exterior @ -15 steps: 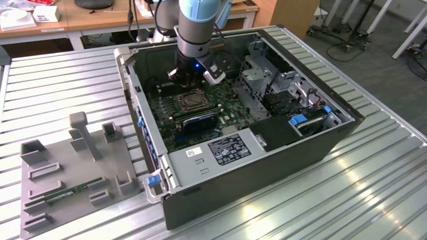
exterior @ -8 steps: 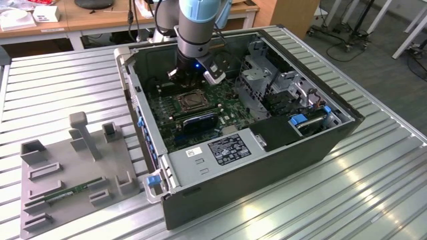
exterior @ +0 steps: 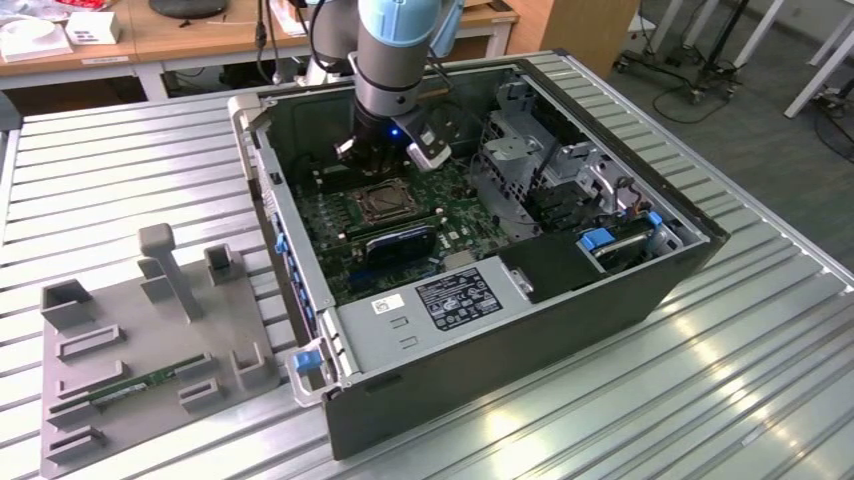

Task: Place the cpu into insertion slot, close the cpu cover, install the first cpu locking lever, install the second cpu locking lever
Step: 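Install the first cpu locking lever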

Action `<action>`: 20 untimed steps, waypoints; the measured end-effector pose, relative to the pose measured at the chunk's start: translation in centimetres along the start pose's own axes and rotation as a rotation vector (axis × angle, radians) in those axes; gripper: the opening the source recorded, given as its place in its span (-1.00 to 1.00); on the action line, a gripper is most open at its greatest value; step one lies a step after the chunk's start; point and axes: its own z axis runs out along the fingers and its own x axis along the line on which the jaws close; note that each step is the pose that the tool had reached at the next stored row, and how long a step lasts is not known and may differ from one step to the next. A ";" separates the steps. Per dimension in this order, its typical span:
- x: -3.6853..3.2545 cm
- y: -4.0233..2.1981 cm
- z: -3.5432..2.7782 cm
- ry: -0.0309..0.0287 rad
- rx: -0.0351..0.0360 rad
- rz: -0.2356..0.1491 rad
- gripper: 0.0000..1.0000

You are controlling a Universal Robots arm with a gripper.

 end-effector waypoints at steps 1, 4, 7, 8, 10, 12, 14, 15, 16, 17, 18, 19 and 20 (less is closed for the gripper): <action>0.00 0.00 0.00 0.0000 0.0001 0.000 -0.79; 0.00 0.00 0.02 -0.0001 -0.0002 0.000 -0.79; -0.01 0.04 -0.11 -0.0005 -0.0009 0.000 -0.79; -0.01 0.08 -0.25 -0.0004 -0.0007 0.000 -0.79; -0.02 0.17 -0.60 -0.0003 -0.0004 0.000 -0.79; -0.03 0.27 -1.00 -0.0003 -0.0004 0.000 -0.79; -0.04 0.37 -1.37 -0.0002 -0.0003 0.000 -0.79; -0.05 0.39 -1.45 -0.0002 -0.0003 0.000 -0.79; -0.05 0.39 -1.46 -0.0003 -0.0004 0.000 -0.79; -0.05 0.40 -1.46 -0.0003 -0.0006 0.000 -0.79; -0.05 0.40 -1.46 -0.0004 -0.0006 0.000 -0.79; -0.05 0.40 -1.47 -0.0003 -0.0005 0.000 -0.79; -0.03 0.40 -1.48 -0.0002 -0.0004 0.000 -0.79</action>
